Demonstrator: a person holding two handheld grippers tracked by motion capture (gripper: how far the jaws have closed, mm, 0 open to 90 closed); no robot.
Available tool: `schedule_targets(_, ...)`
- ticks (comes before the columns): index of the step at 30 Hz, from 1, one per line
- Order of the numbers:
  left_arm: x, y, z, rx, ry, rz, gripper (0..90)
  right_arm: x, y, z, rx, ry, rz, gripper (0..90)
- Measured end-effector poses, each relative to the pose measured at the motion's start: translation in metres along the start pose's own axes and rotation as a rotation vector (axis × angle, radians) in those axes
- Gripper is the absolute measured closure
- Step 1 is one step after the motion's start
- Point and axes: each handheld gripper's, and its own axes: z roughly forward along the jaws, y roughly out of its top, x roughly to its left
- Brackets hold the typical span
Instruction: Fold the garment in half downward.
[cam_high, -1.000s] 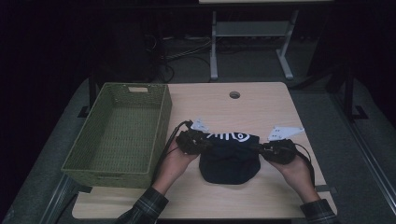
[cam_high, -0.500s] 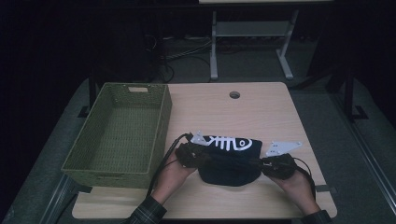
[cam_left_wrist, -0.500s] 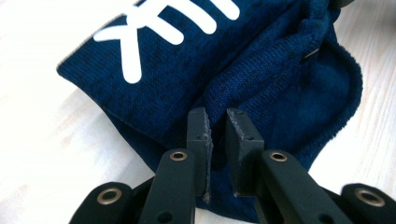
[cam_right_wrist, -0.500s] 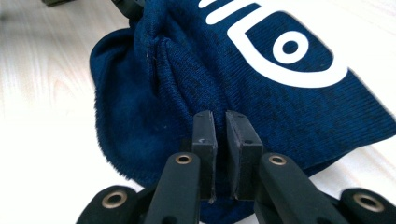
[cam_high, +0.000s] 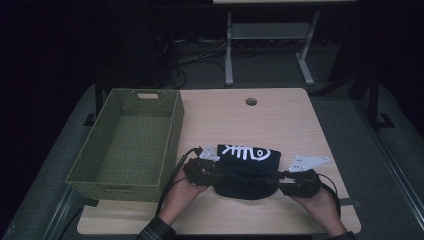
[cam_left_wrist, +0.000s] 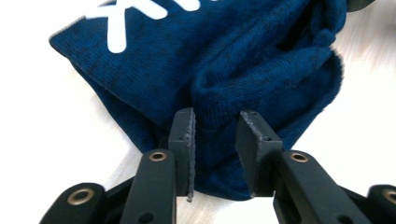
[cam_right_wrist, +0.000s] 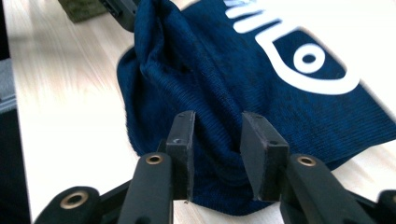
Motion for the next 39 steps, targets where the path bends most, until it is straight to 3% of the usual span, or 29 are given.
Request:
schedule_targets(6, -0.003, 0.009, -0.021, -0.060, 0.010, 0.006, 64.7, 0.000, 0.009, -0.023, -0.074, -0.027, -0.011, 66.9)
schedule_targets(10, 0.002, 0.018, -0.028, -0.089, 0.003, -0.002, 76.9, -0.010, 0.014, -0.029, -0.081, -0.053, -0.008, 79.5)
schedule_targets(11, 0.003, 0.021, -0.027, -0.090, -0.003, -0.007, 86.7, -0.012, 0.015, -0.028, -0.075, -0.056, -0.007, 83.1)
schedule_targets(12, 0.005, 0.024, -0.026, -0.093, -0.004, -0.008, 89.7, -0.017, 0.015, -0.023, -0.063, -0.049, -0.002, 87.4)
schedule_targets(14, 0.008, 0.034, -0.017, -0.091, -0.006, -0.009, 90.0, -0.020, 0.015, -0.016, -0.047, -0.041, 0.005, 89.6)
schedule_targets(20, 0.006, 0.043, 0.004, -0.077, -0.022, 0.003, 90.0, -0.023, 0.011, -0.002, -0.016, -0.015, 0.019, 89.8)
schedule_targets(26, -0.007, 0.036, 0.015, -0.049, -0.066, 0.018, 89.9, -0.016, 0.000, 0.005, 0.006, 0.023, 0.032, 89.8)
schedule_targets(27, -0.011, 0.031, 0.017, -0.040, -0.078, 0.018, 90.0, -0.013, -0.001, 0.007, 0.015, 0.030, 0.015, 89.8)
schedule_targets(35, -0.016, 0.011, 0.027, 0.002, -0.087, 0.004, 89.9, 0.004, -0.006, 0.023, 0.062, 0.069, 0.004, 89.9)
schedule_targets(39, -0.015, 0.004, 0.033, 0.028, -0.080, 0.002, 90.0, 0.006, -0.009, 0.028, 0.080, 0.068, 0.001, 89.9)
